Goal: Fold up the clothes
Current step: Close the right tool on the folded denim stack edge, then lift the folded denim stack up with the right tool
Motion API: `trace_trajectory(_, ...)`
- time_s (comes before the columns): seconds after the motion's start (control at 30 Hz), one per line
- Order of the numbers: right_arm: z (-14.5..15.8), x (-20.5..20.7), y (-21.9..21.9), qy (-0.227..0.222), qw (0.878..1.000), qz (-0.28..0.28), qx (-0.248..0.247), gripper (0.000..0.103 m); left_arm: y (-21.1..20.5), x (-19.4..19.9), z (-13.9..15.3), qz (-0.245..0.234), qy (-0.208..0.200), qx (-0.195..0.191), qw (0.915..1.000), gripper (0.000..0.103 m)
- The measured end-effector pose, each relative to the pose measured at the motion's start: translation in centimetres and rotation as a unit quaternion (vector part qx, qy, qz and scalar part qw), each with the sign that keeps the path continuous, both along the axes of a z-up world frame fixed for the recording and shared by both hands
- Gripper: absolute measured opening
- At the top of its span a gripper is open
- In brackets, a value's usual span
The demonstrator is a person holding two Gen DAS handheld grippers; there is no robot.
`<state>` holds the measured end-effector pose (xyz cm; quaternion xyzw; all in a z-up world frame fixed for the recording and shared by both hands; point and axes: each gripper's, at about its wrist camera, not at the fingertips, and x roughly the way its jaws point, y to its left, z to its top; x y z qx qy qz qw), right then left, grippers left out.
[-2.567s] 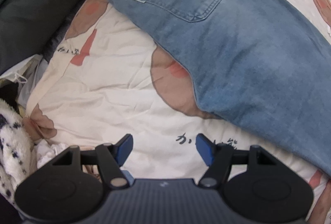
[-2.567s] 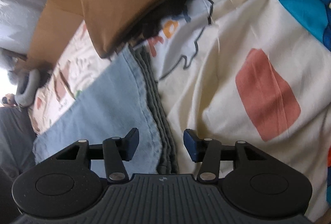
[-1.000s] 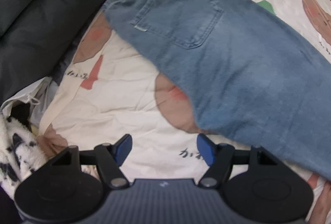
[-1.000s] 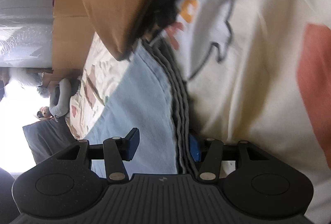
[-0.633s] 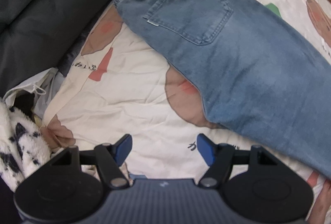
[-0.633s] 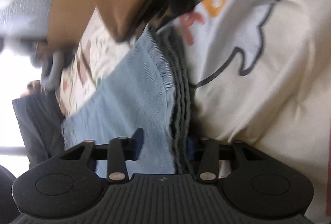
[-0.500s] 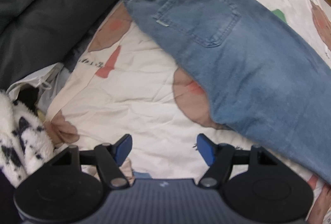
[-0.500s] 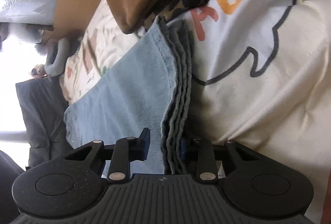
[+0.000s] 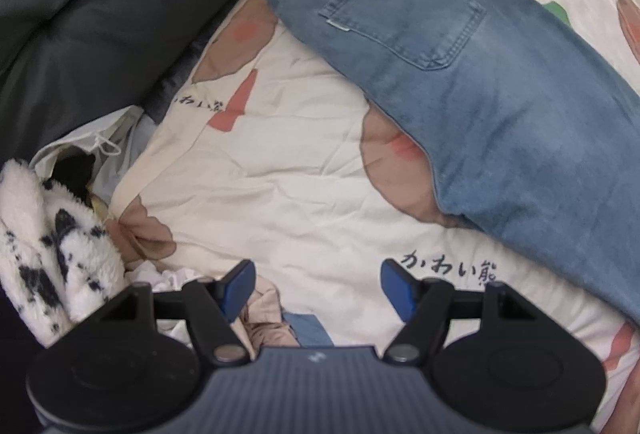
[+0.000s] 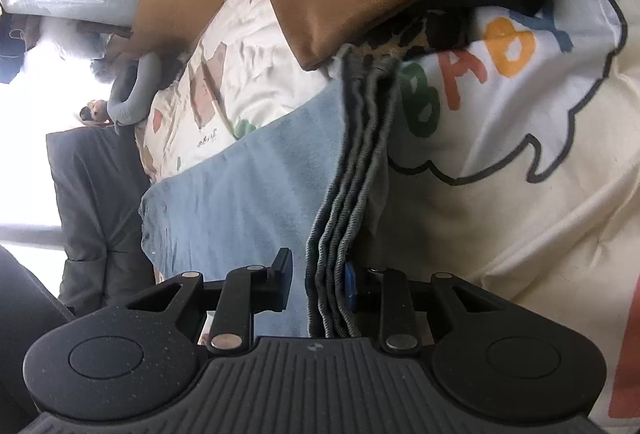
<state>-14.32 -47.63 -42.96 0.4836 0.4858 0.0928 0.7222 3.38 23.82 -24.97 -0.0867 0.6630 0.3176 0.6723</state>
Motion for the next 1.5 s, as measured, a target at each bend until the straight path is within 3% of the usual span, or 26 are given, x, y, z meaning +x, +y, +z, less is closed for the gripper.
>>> trace_trajectory(0.27,-2.4,1.0,0.5,0.031,0.999,0.003,-0.017,0.03,-0.4,1.1,0.4,-0.001,-0.022,-0.006,0.9997,0.074)
trace_trajectory(0.4,-4.0,0.8,0.5,0.063,0.998,-0.004,-0.027,0.031,-0.5,1.4,-0.8,0.0,-0.005,-0.006,1.0,0.074)
trace_trajectory(0.57,-4.9,-0.1,0.0,0.067,0.998,-0.019,0.0,0.031,-1.2,2.2,-1.2,-0.013,-0.001,-0.012,0.9998,0.074)
trace_trajectory(0.63,-5.3,-0.5,-0.2,0.065,0.997,-0.027,0.009,0.029,-1.4,2.4,-1.2,-0.014,-0.004,-0.014,0.9998,0.074)
trace_trajectory(0.67,-5.4,-0.7,-0.2,0.064,0.997,-0.032,0.012,0.021,-1.5,2.5,-1.1,-0.013,-0.006,-0.015,0.9998,0.074)
trace_trajectory(0.7,-5.4,-0.8,-0.2,0.062,0.997,-0.034,0.011,0.013,-1.6,2.7,-1.1,-0.013,-0.008,-0.016,0.9998,0.074)
trace_trajectory(0.8,-4.6,-0.9,0.1,0.052,0.998,-0.03,-0.002,0.01,-1.8,3.0,-1.2,-0.014,-0.011,-0.017,0.9997,0.074)
trace_trajectory(0.97,-3.4,-1.2,-0.5,0.036,0.999,-0.02,-0.007,0.01,-2.1,3.1,-1.5,-0.016,-0.007,-0.019,0.9997,0.074)
trace_trajectory(1.17,-5.4,-1.0,-0.5,0.061,0.997,-0.05,0.016,0.02,-2.1,2.9,-1.2,-0.024,-0.011,-0.021,0.9994,0.074)
trace_trajectory(1.27,-5.9,-1.2,-0.5,0.059,0.995,-0.07,0.028,0.016,-2.1,3.3,-1.5,-0.028,-0.014,-0.023,0.9992,0.074)
trace_trajectory(1.3,-5.7,-1.2,-0.4,0.058,0.996,-0.067,0.023,0.011,-2.1,3.4,-1.6,-0.029,-0.015,-0.023,0.9992,0.074)
trace_trajectory(1.5,-1.5,-0.2,0.0,0.043,0.999,-0.031,-0.006,0.009,-2.8,4.8,-2.7,-0.045,-0.027,-0.036,0.998,0.074)
